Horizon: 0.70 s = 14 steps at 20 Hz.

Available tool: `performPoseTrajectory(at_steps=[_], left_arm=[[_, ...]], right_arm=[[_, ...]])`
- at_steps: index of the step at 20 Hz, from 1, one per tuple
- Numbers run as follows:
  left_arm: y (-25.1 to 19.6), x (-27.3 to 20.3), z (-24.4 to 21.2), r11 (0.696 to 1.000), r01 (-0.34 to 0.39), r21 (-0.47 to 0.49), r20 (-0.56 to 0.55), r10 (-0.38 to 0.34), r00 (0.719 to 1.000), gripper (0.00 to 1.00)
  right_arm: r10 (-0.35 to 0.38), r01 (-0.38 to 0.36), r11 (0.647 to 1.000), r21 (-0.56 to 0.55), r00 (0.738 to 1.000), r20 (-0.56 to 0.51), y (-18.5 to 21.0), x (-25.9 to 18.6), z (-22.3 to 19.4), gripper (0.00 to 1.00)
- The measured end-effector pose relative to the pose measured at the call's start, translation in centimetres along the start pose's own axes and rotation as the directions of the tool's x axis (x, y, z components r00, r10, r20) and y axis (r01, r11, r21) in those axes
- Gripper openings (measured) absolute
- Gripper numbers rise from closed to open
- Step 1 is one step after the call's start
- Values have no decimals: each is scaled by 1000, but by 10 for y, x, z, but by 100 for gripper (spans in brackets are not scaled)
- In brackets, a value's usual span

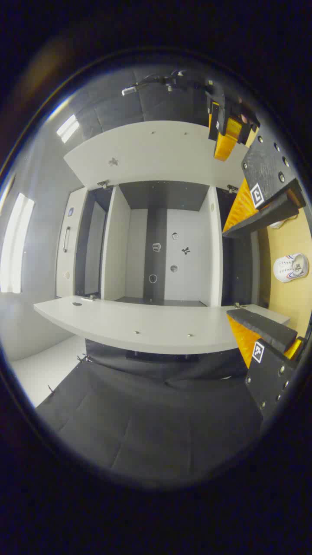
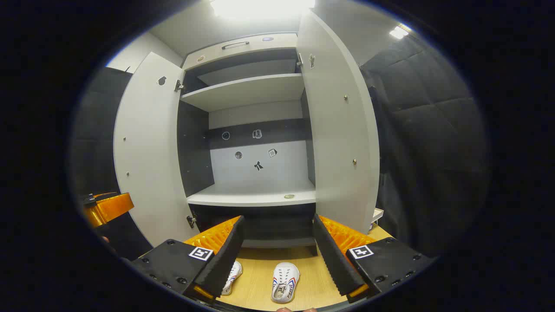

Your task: Grab one shoe with the right hand and put it into the shoe cabinet, grab the other shoe with the left hand and put it into the shoe cabinet; then close the right door with the right hand and the left door with the left hand.

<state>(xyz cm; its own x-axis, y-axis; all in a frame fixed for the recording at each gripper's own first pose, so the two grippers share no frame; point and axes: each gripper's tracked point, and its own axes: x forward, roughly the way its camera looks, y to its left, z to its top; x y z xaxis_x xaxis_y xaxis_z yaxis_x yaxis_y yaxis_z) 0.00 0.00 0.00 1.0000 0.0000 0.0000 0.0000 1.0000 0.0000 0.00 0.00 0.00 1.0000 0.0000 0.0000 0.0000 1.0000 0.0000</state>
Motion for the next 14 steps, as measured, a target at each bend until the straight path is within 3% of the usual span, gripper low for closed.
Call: performPoseTrajectory(at_steps=[7,11,14], left_arm=[[6,-10,-10,1000,-6,-5,-12,6,1000,99],[13,-17,-18,1000,-18,1,-26,18,1000,89],[15,-23,-23,1000,-24,-7,-38,24,999,97]], right_arm=[[-24,23,1000,-7,1000,-16,-3,2,-1,98],[-25,24,999,-24,999,-22,-2,1,-3,98],[-25,24,1000,-16,999,-44,-3,3,-5,98]])
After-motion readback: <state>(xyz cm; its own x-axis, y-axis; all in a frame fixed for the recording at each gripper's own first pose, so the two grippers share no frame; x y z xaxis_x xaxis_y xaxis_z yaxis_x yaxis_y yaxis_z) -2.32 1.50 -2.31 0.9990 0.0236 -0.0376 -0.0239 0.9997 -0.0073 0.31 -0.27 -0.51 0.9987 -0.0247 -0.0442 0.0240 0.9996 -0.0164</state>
